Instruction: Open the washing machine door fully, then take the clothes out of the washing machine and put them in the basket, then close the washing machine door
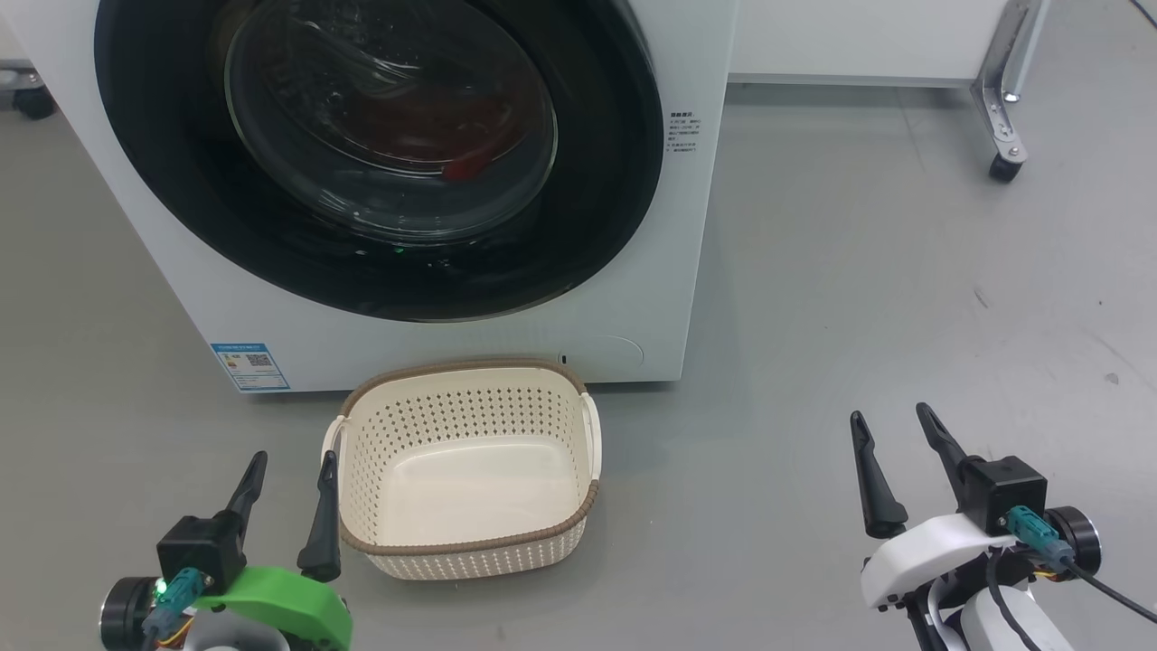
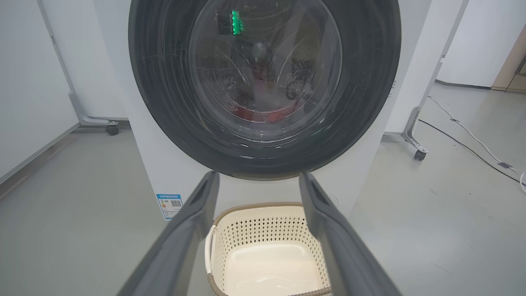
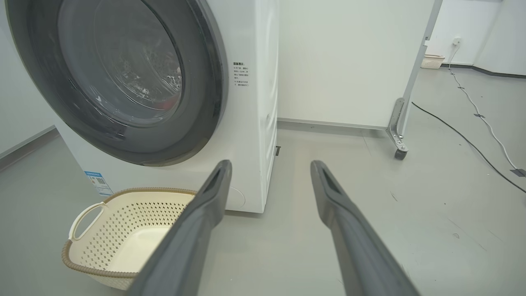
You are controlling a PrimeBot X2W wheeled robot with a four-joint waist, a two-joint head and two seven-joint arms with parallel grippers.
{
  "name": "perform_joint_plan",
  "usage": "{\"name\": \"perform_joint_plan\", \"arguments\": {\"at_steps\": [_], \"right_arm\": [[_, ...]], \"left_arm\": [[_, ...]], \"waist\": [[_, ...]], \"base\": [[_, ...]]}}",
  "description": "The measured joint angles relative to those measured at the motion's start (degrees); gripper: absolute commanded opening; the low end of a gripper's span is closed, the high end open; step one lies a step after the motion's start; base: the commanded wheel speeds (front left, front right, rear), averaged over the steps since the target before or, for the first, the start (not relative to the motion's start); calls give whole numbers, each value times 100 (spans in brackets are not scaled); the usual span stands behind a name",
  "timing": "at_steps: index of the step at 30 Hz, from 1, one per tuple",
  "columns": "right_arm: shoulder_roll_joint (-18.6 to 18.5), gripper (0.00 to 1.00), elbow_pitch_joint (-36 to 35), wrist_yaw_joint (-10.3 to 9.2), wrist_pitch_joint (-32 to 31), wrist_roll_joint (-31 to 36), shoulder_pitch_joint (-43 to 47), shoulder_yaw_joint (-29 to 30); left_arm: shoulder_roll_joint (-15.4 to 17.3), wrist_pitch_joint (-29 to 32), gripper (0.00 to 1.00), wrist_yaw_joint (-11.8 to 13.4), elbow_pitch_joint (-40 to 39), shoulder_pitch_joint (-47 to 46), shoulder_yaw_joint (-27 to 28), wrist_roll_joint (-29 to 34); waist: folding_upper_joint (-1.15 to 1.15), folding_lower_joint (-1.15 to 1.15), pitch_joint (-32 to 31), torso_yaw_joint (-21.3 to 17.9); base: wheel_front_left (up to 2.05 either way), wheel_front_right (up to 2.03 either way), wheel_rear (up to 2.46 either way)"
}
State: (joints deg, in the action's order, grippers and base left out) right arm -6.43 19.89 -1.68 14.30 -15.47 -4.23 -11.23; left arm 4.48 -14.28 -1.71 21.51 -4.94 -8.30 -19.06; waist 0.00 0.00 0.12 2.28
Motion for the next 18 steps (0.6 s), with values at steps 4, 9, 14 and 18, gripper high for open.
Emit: {"name": "perform_joint_plan", "arguments": {"at_steps": [4,9,14,18], "right_arm": [[18,100,-4,3,0,1,9,20],[38,100,-13,11,0,7,9,64],[65,41,-67,54,12,59,9,110],[75,0,-71,60,13,62,9,130]], "left_arm": [[-10,0,100,0,9,-2,13,2],[-16,0,100,0,19,-3,24,10],[-26,0,100,-1,27,-3,43,12],[-31,0,100,-1,29,-3,53,52]], "waist": [[0,0,4,3],[0,0,7,5],[0,0,11,7],[0,0,16,9]], "base": [[0,0,0],[0,0,0],[0,0,0],[0,0,0]]}}
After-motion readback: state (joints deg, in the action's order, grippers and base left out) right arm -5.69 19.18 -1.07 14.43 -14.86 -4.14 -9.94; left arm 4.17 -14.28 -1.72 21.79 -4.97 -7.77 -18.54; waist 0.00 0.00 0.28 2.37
